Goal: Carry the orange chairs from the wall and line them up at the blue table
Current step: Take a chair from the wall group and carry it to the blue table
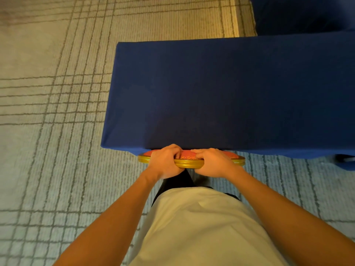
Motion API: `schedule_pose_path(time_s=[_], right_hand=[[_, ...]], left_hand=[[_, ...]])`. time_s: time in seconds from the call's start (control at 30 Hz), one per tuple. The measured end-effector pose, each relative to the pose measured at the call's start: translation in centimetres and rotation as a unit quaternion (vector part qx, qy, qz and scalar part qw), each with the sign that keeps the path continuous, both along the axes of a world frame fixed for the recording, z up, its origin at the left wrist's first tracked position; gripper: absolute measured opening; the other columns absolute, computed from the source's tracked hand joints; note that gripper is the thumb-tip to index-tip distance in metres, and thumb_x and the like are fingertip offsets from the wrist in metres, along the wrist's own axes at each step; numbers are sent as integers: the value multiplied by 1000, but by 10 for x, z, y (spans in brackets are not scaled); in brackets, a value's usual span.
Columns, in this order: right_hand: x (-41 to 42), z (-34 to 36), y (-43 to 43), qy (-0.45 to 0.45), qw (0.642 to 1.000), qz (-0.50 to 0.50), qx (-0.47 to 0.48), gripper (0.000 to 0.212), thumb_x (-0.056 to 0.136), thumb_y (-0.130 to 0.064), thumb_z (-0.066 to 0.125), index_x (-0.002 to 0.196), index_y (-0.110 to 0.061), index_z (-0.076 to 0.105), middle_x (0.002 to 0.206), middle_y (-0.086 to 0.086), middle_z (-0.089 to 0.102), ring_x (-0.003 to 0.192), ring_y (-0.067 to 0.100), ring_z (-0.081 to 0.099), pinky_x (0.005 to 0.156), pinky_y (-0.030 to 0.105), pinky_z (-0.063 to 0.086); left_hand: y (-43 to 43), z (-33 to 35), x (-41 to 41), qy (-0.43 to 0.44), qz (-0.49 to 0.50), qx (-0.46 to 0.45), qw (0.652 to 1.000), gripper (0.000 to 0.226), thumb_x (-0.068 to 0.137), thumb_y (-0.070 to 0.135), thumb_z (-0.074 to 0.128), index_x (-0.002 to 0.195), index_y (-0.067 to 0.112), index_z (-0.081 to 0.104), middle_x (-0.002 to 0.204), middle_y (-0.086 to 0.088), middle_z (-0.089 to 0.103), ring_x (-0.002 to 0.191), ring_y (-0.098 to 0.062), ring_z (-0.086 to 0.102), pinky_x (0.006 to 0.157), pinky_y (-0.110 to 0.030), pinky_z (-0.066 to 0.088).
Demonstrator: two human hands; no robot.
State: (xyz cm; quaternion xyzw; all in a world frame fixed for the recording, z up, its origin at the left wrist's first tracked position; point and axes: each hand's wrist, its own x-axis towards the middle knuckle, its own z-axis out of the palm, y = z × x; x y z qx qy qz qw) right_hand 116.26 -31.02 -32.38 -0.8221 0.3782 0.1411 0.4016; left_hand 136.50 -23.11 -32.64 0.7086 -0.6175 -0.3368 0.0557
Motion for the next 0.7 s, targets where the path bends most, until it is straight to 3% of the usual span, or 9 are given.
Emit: schedule_pose_path(time_s=[0.1, 0.17, 0.27, 0.33, 0.53, 0.7], right_hand=[[0, 0, -1, -1, 1000, 6, 0, 34, 81, -46, 67, 108, -28, 75, 145, -18, 54, 94, 16, 68, 83, 38, 57], [1, 2, 1, 0, 1000, 3, 3, 34, 78, -44, 68, 106, -24, 74, 141, -18, 58, 88, 14, 67, 79, 40, 58], [2, 3, 4, -13, 1000, -8, 14, 31, 73, -44, 68, 99, -28, 68, 107, -13, 67, 79, 11, 65, 74, 45, 59], [6, 9, 7, -20, 999, -32, 27, 29, 74, -46, 70, 99, -32, 64, 96, -11, 65, 81, 10, 64, 75, 45, 58], [34, 33, 24, -64, 993, -84, 58, 35, 74, -56, 64, 105, -39, 62, 103, -17, 66, 92, 5, 65, 82, 40, 58], [89, 57, 62, -108, 991, -67, 51, 23, 86, -45, 62, 108, -42, 59, 109, -17, 69, 92, 6, 68, 81, 43, 58]], left_hand=[[1, 2, -1, -5, -2, 3, 1000, 27, 67, 50, 69, 73, 32, 50, 103, 15, 65, 79, -10, 62, 67, -32, 48], [0, 4, -2, -3, -2, 5, 1000, 33, 68, 45, 72, 69, 30, 43, 104, 15, 65, 80, -13, 63, 66, -31, 43], [3, 4, -2, 19, 4, 17, 1000, 39, 68, 45, 76, 68, 32, 39, 102, 11, 65, 85, -17, 64, 69, -34, 47], [3, 7, -2, 40, 11, 27, 999, 38, 67, 45, 80, 74, 33, 45, 95, 8, 65, 84, -19, 65, 73, -41, 53], [29, 25, 16, 165, 74, -5, 984, 33, 84, 21, 81, 111, 22, 63, 104, 5, 71, 91, -13, 69, 81, -33, 56], [91, 40, 55, 187, 169, -72, 965, 30, 88, 31, 69, 118, 28, 62, 111, 13, 71, 104, -10, 67, 92, -41, 55]])
